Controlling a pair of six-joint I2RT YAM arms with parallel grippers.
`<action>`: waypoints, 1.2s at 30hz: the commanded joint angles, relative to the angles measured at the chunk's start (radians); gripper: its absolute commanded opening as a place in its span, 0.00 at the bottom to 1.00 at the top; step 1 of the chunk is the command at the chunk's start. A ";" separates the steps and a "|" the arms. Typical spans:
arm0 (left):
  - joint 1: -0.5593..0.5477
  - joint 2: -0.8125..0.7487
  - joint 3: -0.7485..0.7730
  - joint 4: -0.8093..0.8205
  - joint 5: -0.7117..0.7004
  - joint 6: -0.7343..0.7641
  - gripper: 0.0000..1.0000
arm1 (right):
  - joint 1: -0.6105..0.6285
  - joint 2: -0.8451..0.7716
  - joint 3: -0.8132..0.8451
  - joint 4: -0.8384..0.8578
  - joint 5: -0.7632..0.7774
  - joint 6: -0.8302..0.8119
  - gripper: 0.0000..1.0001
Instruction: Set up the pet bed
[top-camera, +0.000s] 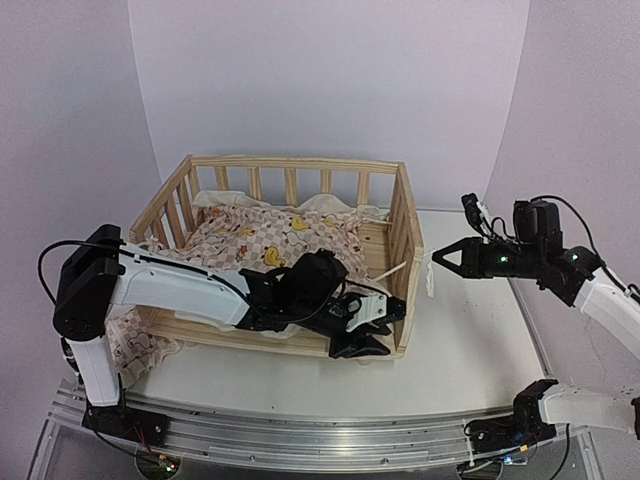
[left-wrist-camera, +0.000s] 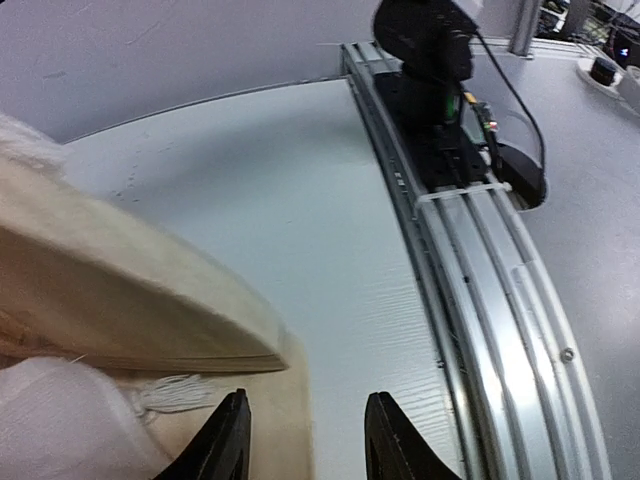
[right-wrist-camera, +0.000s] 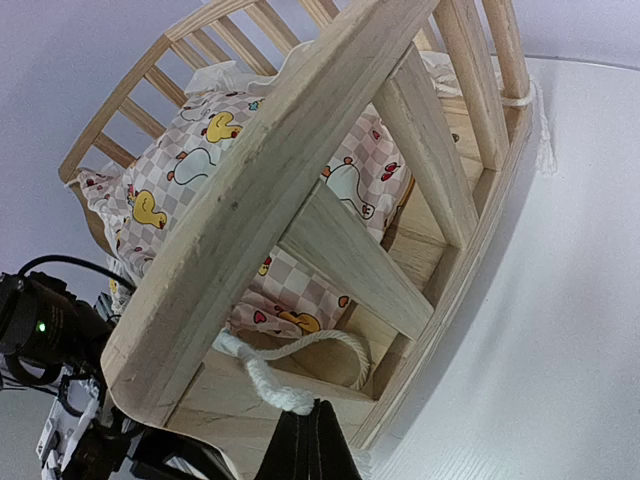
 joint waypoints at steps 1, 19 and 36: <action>-0.022 -0.046 -0.016 0.076 0.063 0.017 0.41 | 0.001 0.003 -0.002 0.034 -0.013 0.006 0.00; 0.079 0.179 0.209 -0.067 0.057 0.039 0.45 | 0.001 -0.003 -0.002 0.033 -0.005 0.006 0.00; 0.082 0.256 0.296 -0.241 -0.056 0.081 0.05 | 0.001 -0.027 -0.012 0.036 0.003 0.007 0.00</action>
